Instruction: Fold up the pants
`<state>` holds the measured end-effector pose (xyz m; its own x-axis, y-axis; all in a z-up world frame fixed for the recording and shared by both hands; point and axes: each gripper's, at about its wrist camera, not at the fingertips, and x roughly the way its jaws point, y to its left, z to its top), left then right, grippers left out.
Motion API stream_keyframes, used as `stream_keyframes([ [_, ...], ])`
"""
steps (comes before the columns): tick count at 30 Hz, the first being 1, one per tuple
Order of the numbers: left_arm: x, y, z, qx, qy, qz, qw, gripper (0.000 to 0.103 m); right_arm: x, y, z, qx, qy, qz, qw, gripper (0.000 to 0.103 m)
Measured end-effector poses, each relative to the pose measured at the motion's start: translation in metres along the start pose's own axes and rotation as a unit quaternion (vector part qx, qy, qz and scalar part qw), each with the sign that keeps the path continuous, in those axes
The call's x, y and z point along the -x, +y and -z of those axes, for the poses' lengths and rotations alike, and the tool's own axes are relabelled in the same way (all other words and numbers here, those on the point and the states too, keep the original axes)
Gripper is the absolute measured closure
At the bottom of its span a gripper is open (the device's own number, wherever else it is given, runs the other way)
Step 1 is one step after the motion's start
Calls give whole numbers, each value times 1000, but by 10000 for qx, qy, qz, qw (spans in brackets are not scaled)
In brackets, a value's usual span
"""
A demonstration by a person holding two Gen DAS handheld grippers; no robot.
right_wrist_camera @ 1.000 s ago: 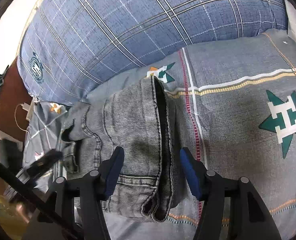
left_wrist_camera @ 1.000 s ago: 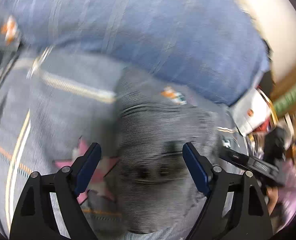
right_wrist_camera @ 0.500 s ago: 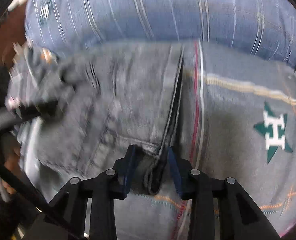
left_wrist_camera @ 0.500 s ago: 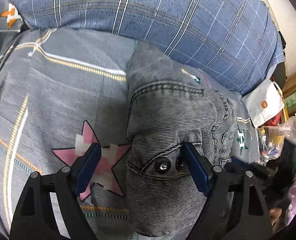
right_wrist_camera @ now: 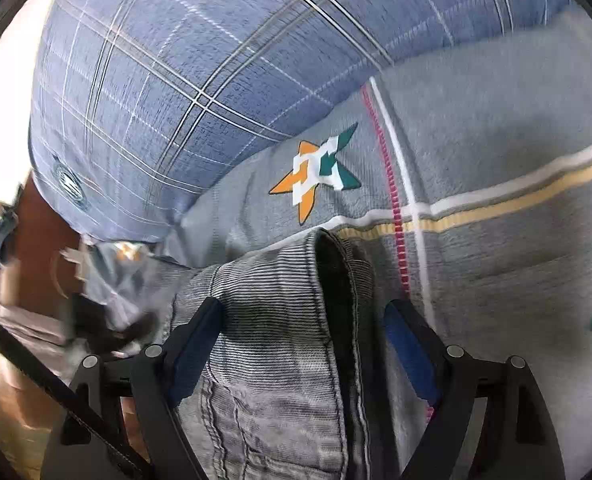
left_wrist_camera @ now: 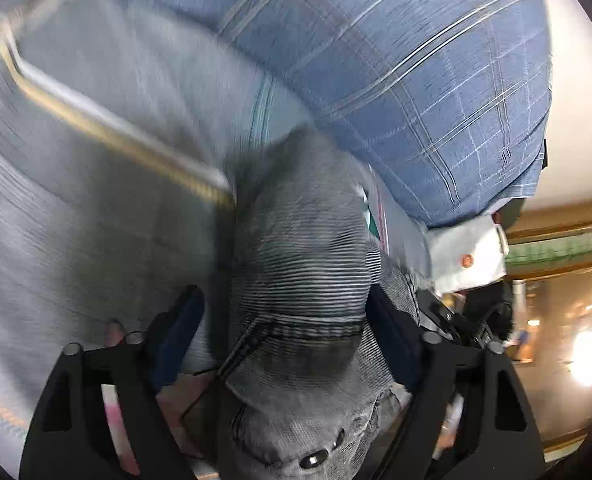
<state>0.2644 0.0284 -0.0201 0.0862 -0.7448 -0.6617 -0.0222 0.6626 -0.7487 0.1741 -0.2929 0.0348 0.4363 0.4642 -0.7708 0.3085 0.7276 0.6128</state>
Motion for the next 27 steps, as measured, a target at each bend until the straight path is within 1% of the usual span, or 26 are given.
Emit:
stream_keyframes([
  [1,-2,3,-2,74,-1,82,9999,30,-3,-2,-1,-15,57,-21,10000,21],
  [3,-1,5,-4,221,-114,181,9995,30,-8,-2,-1,4,176,-44,9998,22],
  [4,0,4,-5,216,-192,154,9995,30,-11,-1,0,48,202,-28,9998,27],
  [5,1,4,-4,189,-365,36,9991,30,-13,1,-1,139,193,16,9997,31],
  [6,1,3,-3,140,-427,-64,9990,31,-14,3,-1,208,178,45,9996,31],
  [7,0,3,-1,100,-424,-69,9990,51,-16,5,-1,281,151,48,9995,40],
  [8,0,-1,1,-8,-366,40,9993,63,-19,4,-3,321,155,71,9993,51],
  [9,3,-5,3,-114,-368,-10,9993,65,-19,6,-2,354,131,185,9991,58],
  [10,7,-11,5,-266,-415,-88,9987,74,-15,16,1,565,108,221,9981,70],
  [11,13,-19,8,-395,-450,-162,9981,76,-12,23,3,715,54,268,9971,75],
  [13,30,-27,14,-412,-543,-139,9976,77,3,40,7,973,-153,307,9947,79],
  [14,45,-31,20,-435,-629,-75,9970,77,9,44,8,1045,-231,268,9939,89],
  [16,69,-39,28,-572,-858,-94,9946,77,25,60,10,1203,-410,-184,9917,89],
  [17,83,-40,32,-601,-974,3,9934,77,29,67,11,1297,-481,-278,9900,89],
  [19,94,-40,28,-605,-1082,78,9923,77,31,82,13,1551,-656,-320,9852,89],
  [21,90,-35,20,-650,-1142,-158,9912,77,21,82,9,1447,-622,-340,9869,89],
  [23,78,-19,11,-519,-1288,-374,9896,77,0,79,4,1330,-530,-256,9894,89],
  [24,71,-13,6,-520,-1361,-504,9880,74,-15,77,1,1342,-506,-72,9896,89],
  [25,61,-11,1,-558,-1361,-740,9864,69,-25,75,0,1348,-484,135,9896,86],
  [26,53,-9,-4,-557,-1268,-1023,9851,69,-34,70,0,1304,-428,350,9899,76],
  [27,47,-4,-8,-474,-1148,-1267,9841,68,-40,66,0,1230,-339,552,9903,71],
])
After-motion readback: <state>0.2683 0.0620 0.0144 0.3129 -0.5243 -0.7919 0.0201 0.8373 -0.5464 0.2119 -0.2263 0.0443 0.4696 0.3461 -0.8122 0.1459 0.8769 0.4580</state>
